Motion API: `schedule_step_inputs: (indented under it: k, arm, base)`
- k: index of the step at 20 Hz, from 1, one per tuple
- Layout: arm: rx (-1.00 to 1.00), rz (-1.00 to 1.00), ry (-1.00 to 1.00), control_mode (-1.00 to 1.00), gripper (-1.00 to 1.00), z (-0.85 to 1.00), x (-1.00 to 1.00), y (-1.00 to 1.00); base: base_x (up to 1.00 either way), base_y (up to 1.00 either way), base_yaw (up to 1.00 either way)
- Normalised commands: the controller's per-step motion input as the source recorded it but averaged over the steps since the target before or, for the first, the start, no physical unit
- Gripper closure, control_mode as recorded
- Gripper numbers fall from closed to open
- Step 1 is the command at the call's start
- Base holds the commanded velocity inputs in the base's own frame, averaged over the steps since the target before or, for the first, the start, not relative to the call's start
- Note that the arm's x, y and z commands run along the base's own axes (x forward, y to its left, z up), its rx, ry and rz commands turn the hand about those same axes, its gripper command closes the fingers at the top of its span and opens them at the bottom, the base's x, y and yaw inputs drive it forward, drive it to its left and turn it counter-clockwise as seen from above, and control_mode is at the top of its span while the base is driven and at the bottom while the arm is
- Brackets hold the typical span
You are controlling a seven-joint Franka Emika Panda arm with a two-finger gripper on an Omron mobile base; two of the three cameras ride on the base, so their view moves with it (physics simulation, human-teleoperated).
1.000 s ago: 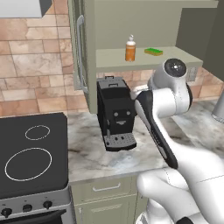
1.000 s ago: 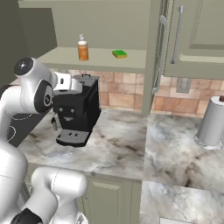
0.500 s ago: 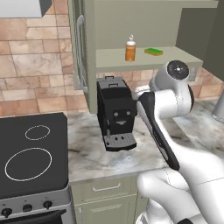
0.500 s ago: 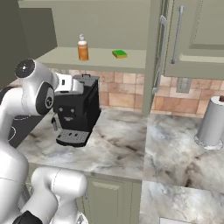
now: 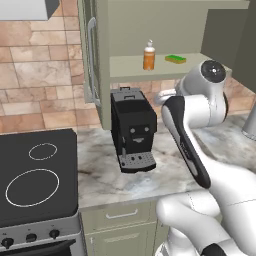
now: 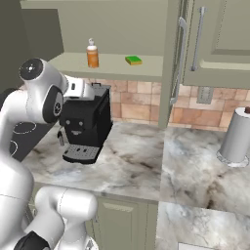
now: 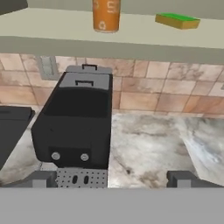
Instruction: Locate and retrieve the soap dispenser and sponge from the cabinet. Place them next to the sink.
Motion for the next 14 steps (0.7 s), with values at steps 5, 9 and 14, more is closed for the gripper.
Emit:
schedule_step_inputs:
  k: [5,9,14]
  arm:
    - [0.09,0.00,-0.04,-1.00,-1.00,0.28,0.00,0.00]
    - [0.06,0.00,-0.07,-1.00,-1.00,0.28,0.00,0.00]
    - [0.03,0.00,-0.12,-1.00,-1.00,0.23,-0.01,0.00]
  base:
    - [0.00,0.00,0.00]
    - [0.00,0.00,0.00]
    - [0.00,0.00,0.00]
